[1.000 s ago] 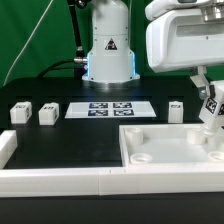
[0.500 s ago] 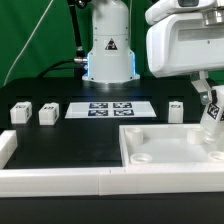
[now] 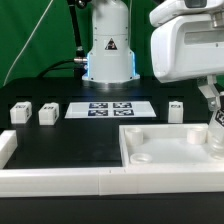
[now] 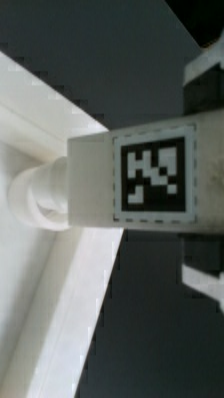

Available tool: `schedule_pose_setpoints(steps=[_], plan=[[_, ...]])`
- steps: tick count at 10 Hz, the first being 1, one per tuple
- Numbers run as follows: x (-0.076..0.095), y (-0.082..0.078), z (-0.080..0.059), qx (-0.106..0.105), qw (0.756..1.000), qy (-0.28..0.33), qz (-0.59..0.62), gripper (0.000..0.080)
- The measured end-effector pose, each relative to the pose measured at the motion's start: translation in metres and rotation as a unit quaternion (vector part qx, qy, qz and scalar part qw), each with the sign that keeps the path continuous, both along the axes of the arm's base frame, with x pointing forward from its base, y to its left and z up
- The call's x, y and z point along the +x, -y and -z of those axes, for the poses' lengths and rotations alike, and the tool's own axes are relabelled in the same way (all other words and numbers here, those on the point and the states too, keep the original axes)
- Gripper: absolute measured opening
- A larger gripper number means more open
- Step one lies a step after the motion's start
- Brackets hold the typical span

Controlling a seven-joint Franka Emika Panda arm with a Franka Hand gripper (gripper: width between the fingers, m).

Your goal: Assemble one leg

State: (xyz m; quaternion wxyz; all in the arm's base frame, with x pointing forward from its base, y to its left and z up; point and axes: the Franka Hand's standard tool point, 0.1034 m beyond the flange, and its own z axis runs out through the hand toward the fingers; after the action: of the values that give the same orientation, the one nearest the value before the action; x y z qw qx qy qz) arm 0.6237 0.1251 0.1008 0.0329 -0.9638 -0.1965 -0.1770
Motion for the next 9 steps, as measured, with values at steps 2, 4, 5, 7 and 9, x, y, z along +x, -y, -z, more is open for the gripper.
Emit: schedule_pose_setpoints(steps=[2, 4, 5, 7, 9], plan=[[0.0008, -0.0019, 0.0033, 0.004, 1.000, 0.012, 0.000, 0.0291], [0.0051, -0.0018, 0.0045, 0.008, 0.999, 0.032, 0.003, 0.0291], [0.0052, -0.0011, 0.0077, 0.009, 0.999, 0.035, 0.004, 0.0291], [0.0058, 0.0008, 0.0085, 0.012, 0.999, 0.047, 0.006, 0.0291], [0.0027, 0.0019, 0.0100, 0.013, 0.998, 0.054, 0.007, 0.0291]])
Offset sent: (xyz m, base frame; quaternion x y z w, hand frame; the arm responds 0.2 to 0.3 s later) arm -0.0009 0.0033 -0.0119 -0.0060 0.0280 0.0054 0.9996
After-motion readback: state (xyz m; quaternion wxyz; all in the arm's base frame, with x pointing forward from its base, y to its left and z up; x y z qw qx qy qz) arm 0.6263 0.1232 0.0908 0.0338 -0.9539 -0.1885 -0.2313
